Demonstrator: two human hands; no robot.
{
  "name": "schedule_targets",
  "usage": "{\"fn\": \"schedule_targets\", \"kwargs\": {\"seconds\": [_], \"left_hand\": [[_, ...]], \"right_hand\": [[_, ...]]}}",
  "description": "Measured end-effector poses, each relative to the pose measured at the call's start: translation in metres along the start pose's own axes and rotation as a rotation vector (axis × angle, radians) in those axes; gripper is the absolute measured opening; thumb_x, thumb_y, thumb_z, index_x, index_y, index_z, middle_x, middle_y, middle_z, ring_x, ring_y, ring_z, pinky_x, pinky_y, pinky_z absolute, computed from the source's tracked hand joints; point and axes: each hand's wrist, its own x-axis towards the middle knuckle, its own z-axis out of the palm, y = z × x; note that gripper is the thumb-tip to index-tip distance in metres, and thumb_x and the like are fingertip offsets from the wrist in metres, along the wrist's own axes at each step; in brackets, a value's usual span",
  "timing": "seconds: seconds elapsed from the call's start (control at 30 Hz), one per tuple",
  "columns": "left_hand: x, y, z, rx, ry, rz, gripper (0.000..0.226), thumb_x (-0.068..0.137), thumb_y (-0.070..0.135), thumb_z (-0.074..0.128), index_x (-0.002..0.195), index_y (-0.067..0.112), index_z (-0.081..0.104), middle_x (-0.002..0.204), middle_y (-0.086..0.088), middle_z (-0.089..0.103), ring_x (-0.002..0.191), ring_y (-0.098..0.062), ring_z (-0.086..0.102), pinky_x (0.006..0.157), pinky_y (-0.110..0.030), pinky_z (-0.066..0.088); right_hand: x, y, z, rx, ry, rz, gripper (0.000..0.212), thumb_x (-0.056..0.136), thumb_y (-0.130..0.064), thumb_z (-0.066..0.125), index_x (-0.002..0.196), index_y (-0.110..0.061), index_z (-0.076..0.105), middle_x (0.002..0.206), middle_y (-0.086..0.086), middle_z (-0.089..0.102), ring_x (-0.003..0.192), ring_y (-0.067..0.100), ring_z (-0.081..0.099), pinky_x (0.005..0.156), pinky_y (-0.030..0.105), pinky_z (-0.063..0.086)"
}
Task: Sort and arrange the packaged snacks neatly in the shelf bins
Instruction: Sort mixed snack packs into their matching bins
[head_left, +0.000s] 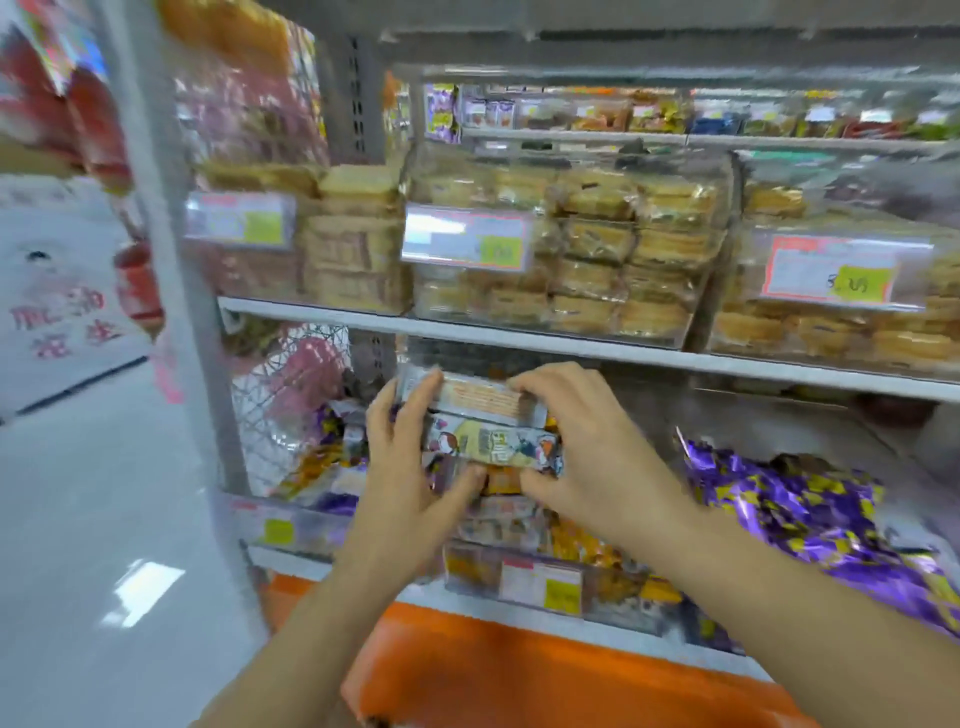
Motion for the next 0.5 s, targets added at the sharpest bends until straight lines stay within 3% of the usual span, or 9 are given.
{"fn": "schedule_targets", "kwargs": {"seconds": [0.1, 0.2, 0.3, 0.4, 0.47, 0.5], "left_hand": [[0.001, -0.037, -0.039, 0.072, 0.095, -0.066, 0.071, 0.078, 0.039, 0.065, 0.129, 0.063, 0.021, 0.147, -0.001, 0.017, 0.138, 0.000, 0.016, 0.104, -0.035, 0.038], [0.007, -0.076, -0.069, 0.130, 0.130, -0.136, 0.073, 0.075, 0.024, 0.074, 0.133, 0.039, 0.032, 0.140, -0.001, 0.019, 0.137, -0.011, 0.022, 0.102, -0.049, 0.044], [0.011, -0.108, -0.087, 0.186, 0.112, -0.224, 0.069, 0.078, 0.009, 0.075, 0.127, 0.040, 0.036, 0.144, -0.002, 0.018, 0.134, -0.021, 0.034, 0.102, -0.045, 0.044], [0.012, -0.134, -0.096, 0.268, 0.069, -0.276, 0.050, 0.085, 0.009, 0.067, 0.125, 0.034, 0.049, 0.147, 0.001, 0.018, 0.123, -0.022, 0.048, 0.098, -0.033, 0.045], [0.011, -0.146, -0.100, 0.306, 0.032, -0.340, 0.038, 0.089, 0.010, 0.063, 0.123, 0.026, 0.055, 0.140, -0.001, 0.031, 0.108, -0.017, 0.057, 0.091, -0.026, 0.047], [0.010, -0.151, -0.102, 0.327, 0.018, -0.355, 0.032, 0.090, 0.010, 0.062, 0.119, 0.023, 0.059, 0.132, 0.000, 0.040, 0.102, -0.015, 0.059, 0.089, -0.026, 0.048]], "right_hand": [[0.037, -0.021, 0.040, 0.057, -0.070, -0.062, 0.063, 0.071, -0.017, 0.073, 0.128, -0.015, 0.047, 0.123, 0.001, 0.045, 0.115, 0.013, 0.033, 0.093, 0.023, 0.033], [0.073, -0.030, 0.084, 0.149, -0.192, -0.052, 0.063, 0.075, -0.019, 0.073, 0.130, -0.017, 0.043, 0.125, 0.000, 0.041, 0.117, 0.013, 0.032, 0.093, 0.021, 0.029], [0.104, -0.029, 0.122, 0.204, -0.280, -0.034, 0.063, 0.077, -0.017, 0.073, 0.133, -0.021, 0.042, 0.131, -0.001, 0.038, 0.124, 0.016, 0.033, 0.103, 0.028, 0.031], [0.127, -0.025, 0.148, 0.226, -0.405, 0.032, 0.070, 0.083, -0.019, 0.071, 0.141, -0.034, 0.034, 0.152, -0.002, 0.019, 0.141, 0.020, 0.017, 0.114, 0.036, 0.025], [0.137, -0.019, 0.158, 0.170, -0.453, 0.093, 0.070, 0.087, -0.018, 0.066, 0.144, -0.038, 0.031, 0.156, -0.001, 0.013, 0.143, 0.022, 0.014, 0.113, 0.037, 0.025], [0.140, -0.016, 0.161, 0.118, -0.457, 0.101, 0.063, 0.088, -0.017, 0.064, 0.142, -0.035, 0.036, 0.153, 0.001, 0.022, 0.140, 0.023, 0.022, 0.110, 0.037, 0.030]]}}
